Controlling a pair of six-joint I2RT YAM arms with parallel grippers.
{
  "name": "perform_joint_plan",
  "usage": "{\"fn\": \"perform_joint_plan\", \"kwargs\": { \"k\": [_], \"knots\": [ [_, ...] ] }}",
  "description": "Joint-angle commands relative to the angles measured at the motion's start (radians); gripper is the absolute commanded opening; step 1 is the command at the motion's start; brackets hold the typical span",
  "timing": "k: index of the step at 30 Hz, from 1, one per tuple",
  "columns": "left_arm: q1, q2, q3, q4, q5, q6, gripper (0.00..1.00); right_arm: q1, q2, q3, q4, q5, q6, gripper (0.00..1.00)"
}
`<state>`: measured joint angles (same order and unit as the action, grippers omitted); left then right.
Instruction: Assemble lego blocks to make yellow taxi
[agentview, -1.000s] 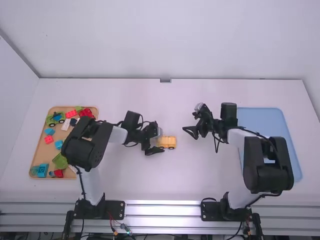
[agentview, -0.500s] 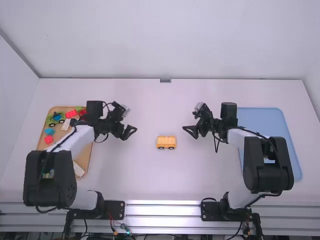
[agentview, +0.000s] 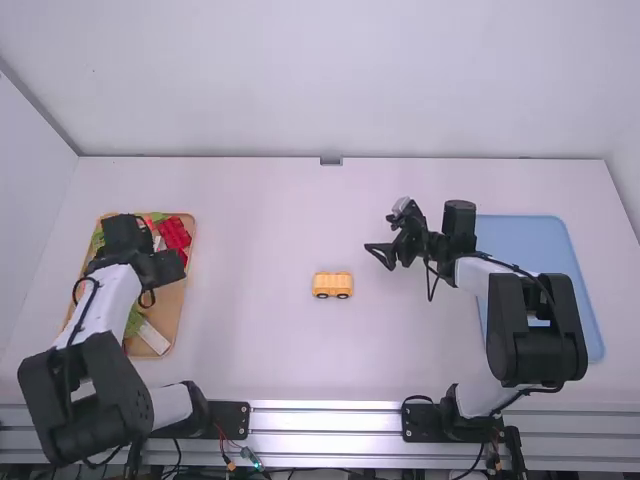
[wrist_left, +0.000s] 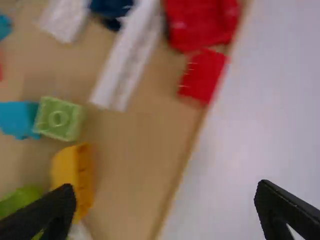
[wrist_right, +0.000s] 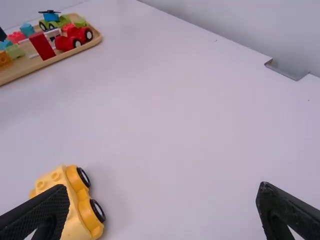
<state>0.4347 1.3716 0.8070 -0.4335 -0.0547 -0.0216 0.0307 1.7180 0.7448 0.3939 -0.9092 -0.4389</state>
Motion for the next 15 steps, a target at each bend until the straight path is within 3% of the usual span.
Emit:
{"fn": "perform_joint_plan", "kwargs": {
  "k": [1,7,15],
  "knots": [
    [0.074,0.022,0.005,0.002,-0.003,-0.006,0.74,0.002,-0.020,-0.005,0.008,0.002,0.046,0.99],
    [0.191,0.124,0.047,-0.027,0.108,0.057,0.70,0.002,-0.020,-0.005,0.019,0.001,0.058,0.99],
    [0.194,0.276,0.113,-0.031,0.089,0.079,0.68,0.002,-0.020,-0.005,0.019,0.002,0.062,0.99]
  ]
}}
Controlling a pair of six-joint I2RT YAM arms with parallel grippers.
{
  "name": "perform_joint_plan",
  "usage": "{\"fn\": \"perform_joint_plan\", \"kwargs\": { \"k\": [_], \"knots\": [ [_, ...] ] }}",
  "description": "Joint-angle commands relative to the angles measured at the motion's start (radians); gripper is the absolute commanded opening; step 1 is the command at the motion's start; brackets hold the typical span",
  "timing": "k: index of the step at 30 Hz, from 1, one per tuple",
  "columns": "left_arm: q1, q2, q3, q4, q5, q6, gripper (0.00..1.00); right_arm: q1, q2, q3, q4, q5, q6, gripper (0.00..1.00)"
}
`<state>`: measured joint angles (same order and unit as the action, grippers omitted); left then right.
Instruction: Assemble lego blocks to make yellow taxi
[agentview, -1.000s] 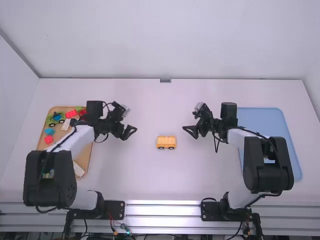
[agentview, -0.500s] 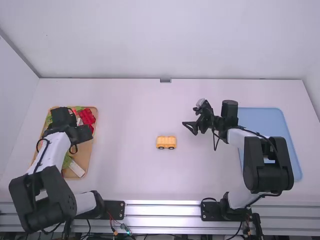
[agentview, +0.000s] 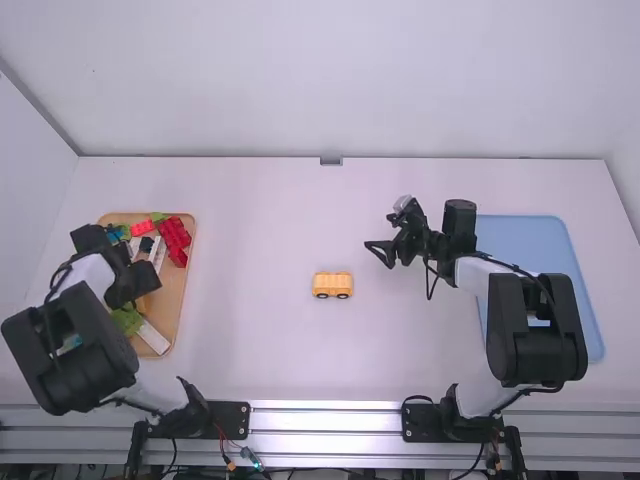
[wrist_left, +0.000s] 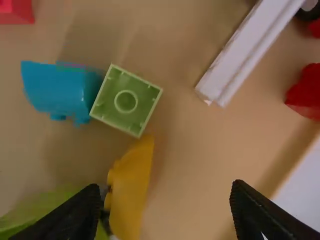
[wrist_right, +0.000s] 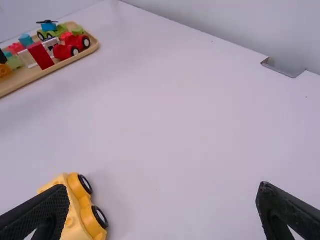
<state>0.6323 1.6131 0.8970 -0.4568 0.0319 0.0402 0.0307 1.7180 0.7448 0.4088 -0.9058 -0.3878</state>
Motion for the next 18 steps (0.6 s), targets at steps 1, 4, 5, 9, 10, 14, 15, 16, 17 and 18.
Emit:
{"fn": "perform_joint_plan", "kwargs": {
  "k": [1,4,5,9,10,14,15,16,17,18],
  "knots": [
    [-0.004,0.049,0.029,-0.008,0.002,0.020,0.67,0.002,-0.020,-0.005,0.003,-0.002,0.013,0.99],
    [-0.004,0.088,0.041,-0.017,-0.032,0.014,0.65,0.002,-0.020,-0.005,0.008,0.013,0.025,0.99],
    [-0.004,0.098,0.042,-0.023,-0.061,0.000,0.65,0.002,-0.020,-0.005,0.007,0.019,0.025,0.99],
    [-0.003,0.104,0.034,-0.040,-0.074,0.001,0.64,0.002,-0.020,-0.005,0.008,0.020,0.025,0.99],
    [-0.003,0.104,0.031,-0.044,-0.074,0.001,0.62,0.002,-0.020,-0.005,0.010,0.021,0.025,0.99],
    [-0.004,0.104,0.013,-0.041,-0.074,0.001,0.62,0.002,-0.020,-0.005,0.011,0.021,0.025,0.99],
    [-0.004,0.104,0.008,-0.038,-0.076,0.002,0.62,0.002,-0.020,-0.005,0.011,0.021,0.025,0.99],
    [-0.003,0.104,0.001,-0.031,-0.077,0.002,0.62,0.002,-0.020,-0.005,0.011,0.020,0.025,0.99],
    [-0.003,0.104,-0.006,-0.023,-0.077,0.001,0.62,0.002,-0.020,-0.005,0.011,0.021,0.025,0.99],
    [-0.003,0.104,-0.014,-0.016,-0.074,0.001,0.63,0.002,-0.020,-0.005,0.011,0.021,0.025,0.99]
  ]
}}
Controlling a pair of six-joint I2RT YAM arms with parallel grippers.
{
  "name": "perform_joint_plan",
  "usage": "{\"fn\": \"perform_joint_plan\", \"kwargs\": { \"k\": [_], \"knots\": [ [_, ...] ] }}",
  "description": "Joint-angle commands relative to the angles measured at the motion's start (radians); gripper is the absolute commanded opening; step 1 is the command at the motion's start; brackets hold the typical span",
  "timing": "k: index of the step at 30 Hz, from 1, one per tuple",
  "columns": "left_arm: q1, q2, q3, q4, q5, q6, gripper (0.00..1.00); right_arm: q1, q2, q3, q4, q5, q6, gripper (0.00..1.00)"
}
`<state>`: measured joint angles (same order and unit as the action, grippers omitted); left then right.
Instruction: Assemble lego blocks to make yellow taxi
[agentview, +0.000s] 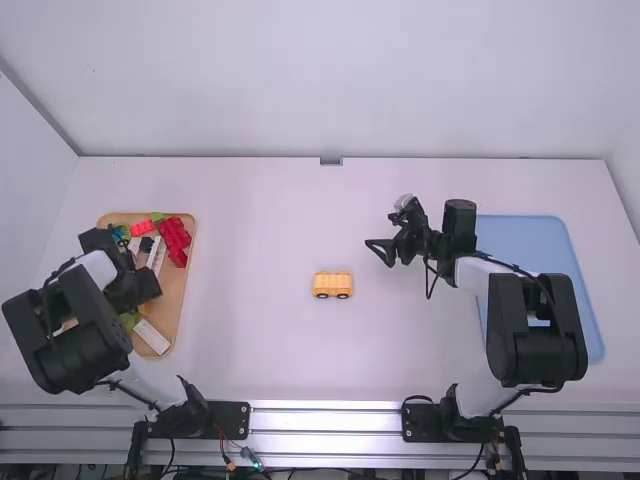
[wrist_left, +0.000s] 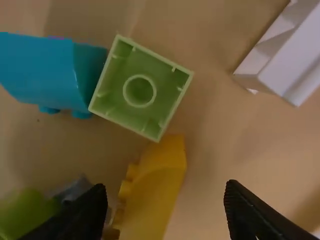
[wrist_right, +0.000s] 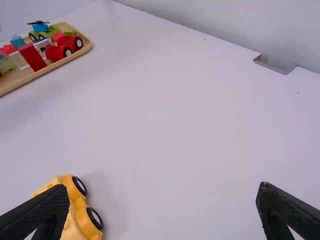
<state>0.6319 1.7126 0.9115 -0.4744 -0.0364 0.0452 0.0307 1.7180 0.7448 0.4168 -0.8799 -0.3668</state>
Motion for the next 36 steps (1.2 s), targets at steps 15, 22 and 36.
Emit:
{"fn": "perform_joint_plan", "kwargs": {
  "k": [15,22,36],
  "knots": [
    [-0.003,0.005,-0.070,0.049,-0.007,-0.051,0.60,0.002,-0.020,-0.005,0.026,-0.009,0.056,0.99],
    [-0.003,0.005,-0.098,0.099,-0.009,-0.026,0.59,0.002,-0.020,-0.005,0.026,-0.009,0.056,0.99],
    [-0.003,0.005,-0.098,0.065,-0.006,-0.031,0.41,0.002,-0.020,-0.005,0.032,-0.009,0.056,0.98]
  ]
}}
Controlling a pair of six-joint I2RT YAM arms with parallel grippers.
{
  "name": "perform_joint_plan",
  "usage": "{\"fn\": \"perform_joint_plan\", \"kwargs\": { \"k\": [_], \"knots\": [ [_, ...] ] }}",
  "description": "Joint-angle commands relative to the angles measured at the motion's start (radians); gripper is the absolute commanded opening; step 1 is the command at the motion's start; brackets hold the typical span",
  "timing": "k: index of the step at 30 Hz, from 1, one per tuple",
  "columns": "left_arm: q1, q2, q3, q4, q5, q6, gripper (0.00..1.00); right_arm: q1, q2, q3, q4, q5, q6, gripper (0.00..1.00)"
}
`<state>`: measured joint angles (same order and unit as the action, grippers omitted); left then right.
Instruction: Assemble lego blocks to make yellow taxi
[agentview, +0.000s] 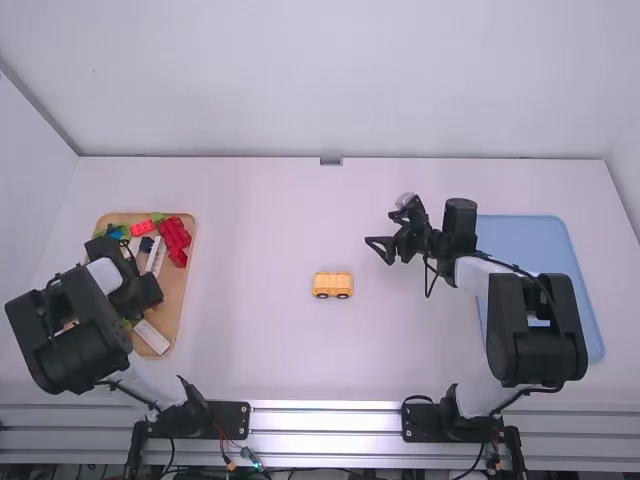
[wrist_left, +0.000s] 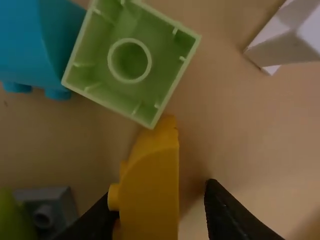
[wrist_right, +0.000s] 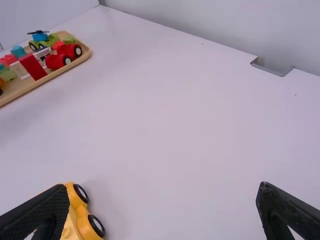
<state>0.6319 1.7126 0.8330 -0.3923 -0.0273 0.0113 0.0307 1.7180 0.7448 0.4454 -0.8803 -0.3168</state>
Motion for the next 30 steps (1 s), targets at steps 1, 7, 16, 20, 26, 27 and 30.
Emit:
{"fn": "perform_joint_plan", "kwargs": {
  "k": [1,7,16,20,26,27,30],
  "knots": [
    [-0.003,0.005,-0.020,-0.015,-0.015,0.003,0.41,0.002,-0.020,-0.005,0.003,-0.009,0.006,0.99],
    [-0.003,0.005,-0.020,-0.011,-0.018,-0.023,0.36,0.002,-0.020,-0.005,0.002,-0.010,0.006,0.99],
    [-0.004,0.005,-0.019,-0.014,-0.015,-0.037,0.27,0.002,-0.020,-0.005,0.001,-0.013,0.006,0.98],
    [-0.004,0.005,-0.008,-0.031,-0.015,-0.049,0.20,0.003,-0.020,-0.005,0.002,-0.013,0.006,0.99],
    [-0.004,0.005,0.031,-0.064,0.031,-0.041,0.10,0.002,-0.020,-0.005,0.004,-0.013,0.006,0.98],
    [-0.004,0.003,0.039,-0.070,0.038,-0.041,0.09,0.002,-0.020,-0.005,0.004,-0.013,0.009,0.99],
    [-0.007,-0.013,0.048,-0.075,0.038,-0.042,0.02,0.002,-0.020,-0.005,0.028,-0.009,0.083,0.98]
  ]
}}
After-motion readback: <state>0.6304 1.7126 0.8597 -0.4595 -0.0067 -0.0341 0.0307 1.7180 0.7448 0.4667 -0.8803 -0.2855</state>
